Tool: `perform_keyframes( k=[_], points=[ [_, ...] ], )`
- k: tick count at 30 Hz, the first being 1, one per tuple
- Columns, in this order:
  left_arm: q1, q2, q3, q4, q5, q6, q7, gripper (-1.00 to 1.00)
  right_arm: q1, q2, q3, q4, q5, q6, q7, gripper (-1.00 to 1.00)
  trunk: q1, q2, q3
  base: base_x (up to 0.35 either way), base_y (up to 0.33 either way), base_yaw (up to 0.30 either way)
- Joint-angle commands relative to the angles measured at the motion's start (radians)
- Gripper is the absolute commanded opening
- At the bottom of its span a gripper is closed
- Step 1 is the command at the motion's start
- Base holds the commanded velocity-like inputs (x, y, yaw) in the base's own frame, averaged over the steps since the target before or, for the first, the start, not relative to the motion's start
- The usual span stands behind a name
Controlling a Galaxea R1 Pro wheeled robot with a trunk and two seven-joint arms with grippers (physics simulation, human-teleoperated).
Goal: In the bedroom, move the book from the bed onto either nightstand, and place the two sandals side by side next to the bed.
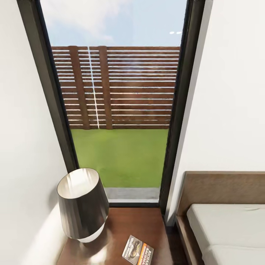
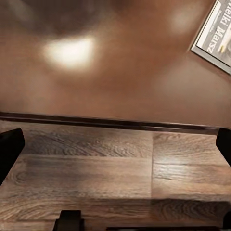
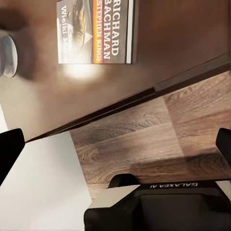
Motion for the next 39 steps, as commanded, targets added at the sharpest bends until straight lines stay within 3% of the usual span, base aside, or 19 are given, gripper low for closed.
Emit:
perform_keyframes(
  k=[1, 5, 6, 13, 39],
  points=[
    [0.001, 0.001, -0.006, 0.012, 0.011, -0.011, -0.004, 1.00, 0.001, -0.001, -0.008, 0.006, -0.004, 0.008, 0.002, 1.00, -0.004, 0.007, 0.002, 0.000, 0.000, 0.000],
    [0.021, 0.001, -0.007, 0.019, 0.011, -0.015, -0.004, 1.00, 0.004, 0.000, -0.008, 0.009, -0.004, 0.008, 0.000, 1.00, -0.019, 0.035, 0.015, 0.000, 0.000, 0.000],
    [0.058, 0.002, -0.006, 0.020, 0.011, -0.017, -0.004, 1.00, 0.050, 0.000, -0.007, 0.009, -0.004, 0.008, -0.001, 1.00, -0.023, 0.042, 0.018, 0.000, 0.000, 0.000],
    [0.088, 0.004, -0.006, 0.020, 0.011, -0.018, -0.004, 1.00, 0.085, 0.000, -0.007, 0.009, -0.004, 0.008, -0.001, 1.00, -0.050, 0.091, 0.040, 0.000, 0.000, 0.000],
    [0.092, 0.002, -0.007, 0.019, 0.010, -0.015, -0.002, 1.00, 0.089, 0.014, -0.008, 0.008, -0.006, 0.008, 0.002, 1.00, -0.050, 0.091, 0.040, 0.000, 0.000, 0.000]
  ],
)
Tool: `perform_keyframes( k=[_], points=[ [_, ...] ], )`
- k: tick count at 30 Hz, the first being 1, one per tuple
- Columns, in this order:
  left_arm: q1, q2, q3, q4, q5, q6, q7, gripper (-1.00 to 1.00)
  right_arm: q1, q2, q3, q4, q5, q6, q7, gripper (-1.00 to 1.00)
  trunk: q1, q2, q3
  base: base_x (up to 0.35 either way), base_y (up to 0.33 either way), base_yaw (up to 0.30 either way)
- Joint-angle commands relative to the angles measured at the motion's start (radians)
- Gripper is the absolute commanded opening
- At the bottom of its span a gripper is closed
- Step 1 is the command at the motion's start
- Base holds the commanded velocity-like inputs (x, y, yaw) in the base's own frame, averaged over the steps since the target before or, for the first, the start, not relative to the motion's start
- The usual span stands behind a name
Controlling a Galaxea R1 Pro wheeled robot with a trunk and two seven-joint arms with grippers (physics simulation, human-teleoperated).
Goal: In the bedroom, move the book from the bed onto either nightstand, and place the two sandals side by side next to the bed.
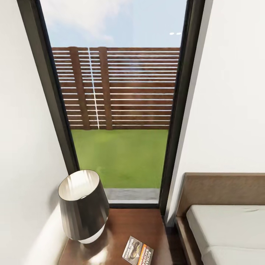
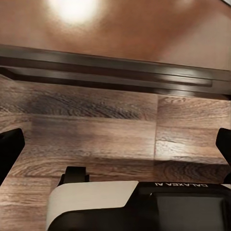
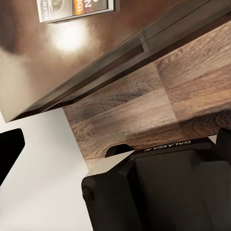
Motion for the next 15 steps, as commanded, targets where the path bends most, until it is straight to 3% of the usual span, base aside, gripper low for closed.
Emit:
perform_keyframes(
  k=[1, 15],
  points=[
    [-0.001, 0.000, -0.006, 0.002, 0.010, -0.003, -0.004, 1.00, -0.001, -0.001, -0.008, 0.003, -0.005, 0.008, 0.004, 1.00, 0.000, -0.001, -0.001, 0.000, 0.000, 0.000],
    [-0.001, 0.000, -0.006, 0.002, 0.010, -0.003, -0.004, 1.00, -0.001, 0.000, -0.008, 0.003, -0.005, 0.008, 0.004, 1.00, 0.000, -0.001, -0.001, 0.000, 0.000, 0.000]
  ],
)
